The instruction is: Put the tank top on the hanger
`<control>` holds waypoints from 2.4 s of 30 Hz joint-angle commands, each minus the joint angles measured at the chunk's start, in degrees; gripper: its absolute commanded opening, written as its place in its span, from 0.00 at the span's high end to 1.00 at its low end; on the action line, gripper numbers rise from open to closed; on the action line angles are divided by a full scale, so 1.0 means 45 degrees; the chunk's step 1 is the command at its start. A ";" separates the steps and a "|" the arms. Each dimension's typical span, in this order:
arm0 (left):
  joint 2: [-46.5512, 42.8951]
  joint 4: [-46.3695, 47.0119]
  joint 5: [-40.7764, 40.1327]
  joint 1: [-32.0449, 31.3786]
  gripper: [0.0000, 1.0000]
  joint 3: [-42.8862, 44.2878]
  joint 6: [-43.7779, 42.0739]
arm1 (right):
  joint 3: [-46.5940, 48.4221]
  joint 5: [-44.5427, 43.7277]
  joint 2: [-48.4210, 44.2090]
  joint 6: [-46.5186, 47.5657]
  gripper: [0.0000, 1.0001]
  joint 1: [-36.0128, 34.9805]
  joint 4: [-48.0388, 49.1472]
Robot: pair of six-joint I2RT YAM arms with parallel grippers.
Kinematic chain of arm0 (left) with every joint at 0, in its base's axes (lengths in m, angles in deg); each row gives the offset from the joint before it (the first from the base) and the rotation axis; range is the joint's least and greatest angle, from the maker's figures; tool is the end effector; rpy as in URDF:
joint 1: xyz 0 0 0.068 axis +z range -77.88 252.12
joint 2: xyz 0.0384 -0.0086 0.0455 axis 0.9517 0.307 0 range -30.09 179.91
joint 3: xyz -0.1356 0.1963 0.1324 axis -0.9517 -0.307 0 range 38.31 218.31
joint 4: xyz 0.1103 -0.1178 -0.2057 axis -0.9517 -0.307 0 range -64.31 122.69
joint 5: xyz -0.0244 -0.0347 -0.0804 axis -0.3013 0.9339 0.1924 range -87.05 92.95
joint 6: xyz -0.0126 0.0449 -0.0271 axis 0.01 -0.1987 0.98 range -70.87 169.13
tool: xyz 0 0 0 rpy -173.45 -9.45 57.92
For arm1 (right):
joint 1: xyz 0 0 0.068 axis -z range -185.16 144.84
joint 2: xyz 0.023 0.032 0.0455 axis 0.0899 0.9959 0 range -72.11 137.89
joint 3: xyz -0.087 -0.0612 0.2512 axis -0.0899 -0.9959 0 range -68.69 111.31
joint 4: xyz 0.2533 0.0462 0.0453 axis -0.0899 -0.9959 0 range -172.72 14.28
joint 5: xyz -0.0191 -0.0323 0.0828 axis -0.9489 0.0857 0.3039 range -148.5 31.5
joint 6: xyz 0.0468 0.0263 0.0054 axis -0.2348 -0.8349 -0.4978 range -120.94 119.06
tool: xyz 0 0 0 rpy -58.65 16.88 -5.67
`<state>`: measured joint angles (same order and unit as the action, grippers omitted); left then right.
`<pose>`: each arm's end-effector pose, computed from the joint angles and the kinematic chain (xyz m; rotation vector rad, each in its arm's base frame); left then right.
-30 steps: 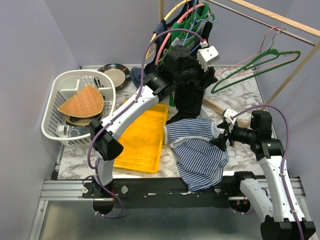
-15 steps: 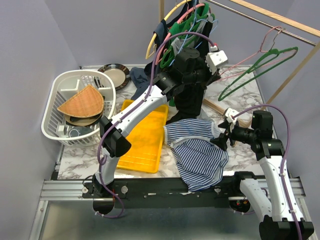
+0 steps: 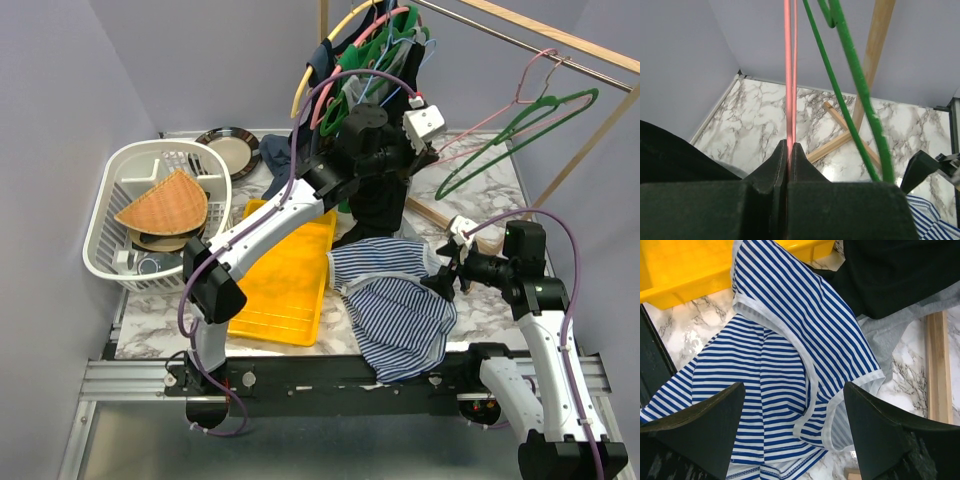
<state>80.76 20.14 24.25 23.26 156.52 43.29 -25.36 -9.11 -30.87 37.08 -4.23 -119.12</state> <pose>0.2902 -0.3519 0.4414 1.0440 1.3806 -0.8697 0.1375 0.0249 0.2923 -1.0407 1.7807 0.5707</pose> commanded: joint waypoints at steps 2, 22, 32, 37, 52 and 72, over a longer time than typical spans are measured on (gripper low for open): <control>-0.1410 0.2731 -0.0046 -0.0040 1.00 -0.1249 0.1240 | 0.0039 0.0315 -0.0022 0.0125 0.12 0.0145 -0.0317; -0.3535 0.4373 -0.0553 0.0584 1.00 -0.4841 0.1905 | 0.0039 0.0685 -0.0159 0.0399 0.12 0.0282 -0.0571; -0.6232 0.3183 -0.1432 0.0995 1.00 -0.7459 0.1358 | 0.0097 0.1075 -0.0159 0.0866 0.12 0.0321 -0.0903; -0.8084 0.1604 -0.1998 0.1054 1.00 -0.9099 0.0636 | 0.0098 0.1388 -0.0217 0.1433 0.11 0.0321 -0.1274; -1.4375 -0.5173 -0.2117 0.1151 1.00 -1.2908 0.1241 | 0.2068 0.2989 -0.0022 0.4908 0.06 0.0321 -0.4768; -1.4087 -0.5590 0.2511 0.0683 1.00 -1.4042 0.1240 | 0.3671 0.5471 0.1616 0.5790 0.00 0.0302 -0.5767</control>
<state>15.73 -10.38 28.19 27.74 94.43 48.71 -10.59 12.53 -26.04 65.08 -3.16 -145.70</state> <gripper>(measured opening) 0.024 0.996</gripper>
